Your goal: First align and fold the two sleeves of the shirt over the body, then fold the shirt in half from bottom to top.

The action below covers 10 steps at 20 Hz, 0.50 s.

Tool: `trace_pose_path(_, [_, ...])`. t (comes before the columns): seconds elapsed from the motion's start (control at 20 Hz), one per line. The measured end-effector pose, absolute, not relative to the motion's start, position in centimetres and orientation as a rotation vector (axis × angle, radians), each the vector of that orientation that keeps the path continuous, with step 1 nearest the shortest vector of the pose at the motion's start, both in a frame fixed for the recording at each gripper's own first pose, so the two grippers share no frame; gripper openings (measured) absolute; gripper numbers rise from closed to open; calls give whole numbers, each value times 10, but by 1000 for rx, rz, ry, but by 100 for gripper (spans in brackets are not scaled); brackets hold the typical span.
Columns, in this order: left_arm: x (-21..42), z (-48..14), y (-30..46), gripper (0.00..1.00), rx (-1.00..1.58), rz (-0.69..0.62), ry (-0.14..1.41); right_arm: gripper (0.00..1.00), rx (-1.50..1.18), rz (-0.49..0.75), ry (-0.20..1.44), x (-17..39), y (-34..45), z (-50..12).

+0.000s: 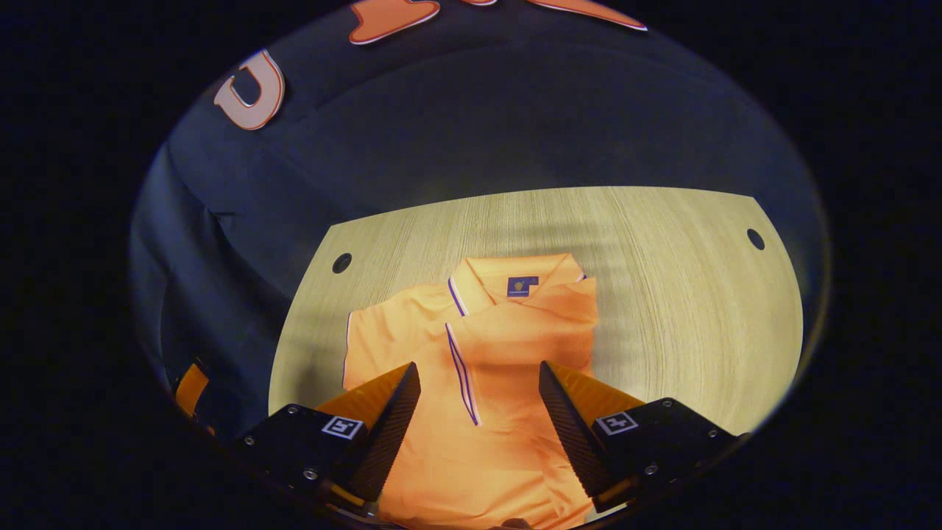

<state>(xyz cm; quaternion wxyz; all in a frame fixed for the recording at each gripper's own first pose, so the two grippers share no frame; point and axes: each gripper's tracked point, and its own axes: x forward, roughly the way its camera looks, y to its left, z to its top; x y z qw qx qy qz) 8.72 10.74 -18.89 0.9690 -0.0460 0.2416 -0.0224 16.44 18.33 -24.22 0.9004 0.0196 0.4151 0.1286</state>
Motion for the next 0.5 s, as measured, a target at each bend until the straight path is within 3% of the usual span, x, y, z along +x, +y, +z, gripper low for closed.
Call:
trace_pose_path(0.2, [105,-208,91,98,-76,-83,553,99,-36,228,732,165,153,-213])
trace_pose_path(0.5, [137,-261,80,98,-128,-132,733,99,30,234,675,142,126,-188])
